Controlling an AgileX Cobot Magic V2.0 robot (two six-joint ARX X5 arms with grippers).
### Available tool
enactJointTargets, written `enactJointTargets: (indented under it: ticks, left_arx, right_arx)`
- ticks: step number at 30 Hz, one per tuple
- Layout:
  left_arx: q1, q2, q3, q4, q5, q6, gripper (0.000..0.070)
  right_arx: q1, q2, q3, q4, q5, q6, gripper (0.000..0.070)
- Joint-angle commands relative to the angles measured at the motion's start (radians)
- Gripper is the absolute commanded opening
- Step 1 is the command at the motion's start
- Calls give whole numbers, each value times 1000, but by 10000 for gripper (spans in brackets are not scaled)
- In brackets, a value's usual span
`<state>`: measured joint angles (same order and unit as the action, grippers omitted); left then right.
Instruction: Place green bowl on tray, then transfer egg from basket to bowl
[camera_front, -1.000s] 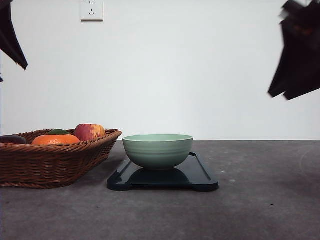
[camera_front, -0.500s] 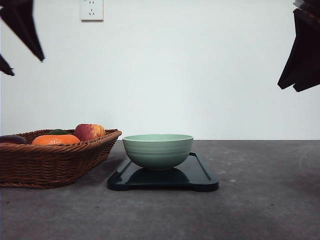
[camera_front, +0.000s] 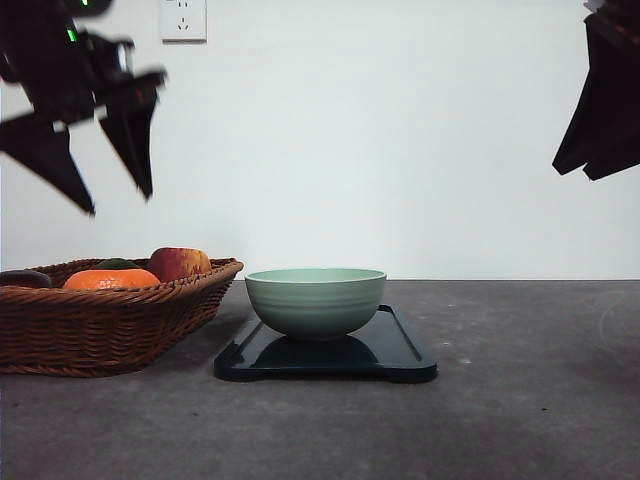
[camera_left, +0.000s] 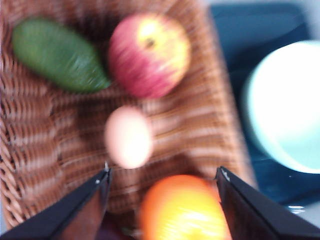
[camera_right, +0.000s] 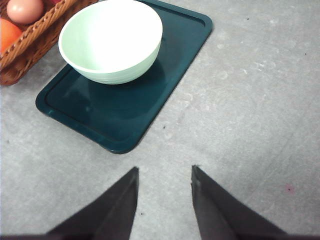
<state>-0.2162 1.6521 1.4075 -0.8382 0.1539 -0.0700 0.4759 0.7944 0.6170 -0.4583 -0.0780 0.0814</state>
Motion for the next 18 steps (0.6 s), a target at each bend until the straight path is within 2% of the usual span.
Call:
enactJointTargets:
  ticks: [1,4,11,18]
  left_arx:
    - [-11,40,28,6,-41,33,429]
    - [-22,83,28,27,-75,40,429]
    - [-27,143,28,115,-77,33,429]
    - [-27,183,28,143,-84,32,429]
  right_arx:
    - [3,8,1,10,2,-7,206]
    - [3,8,1,10,2,-7,206]
    - [3,8,1,11,3,-7,206]
    - [3,8,1,12,5,-7,206]
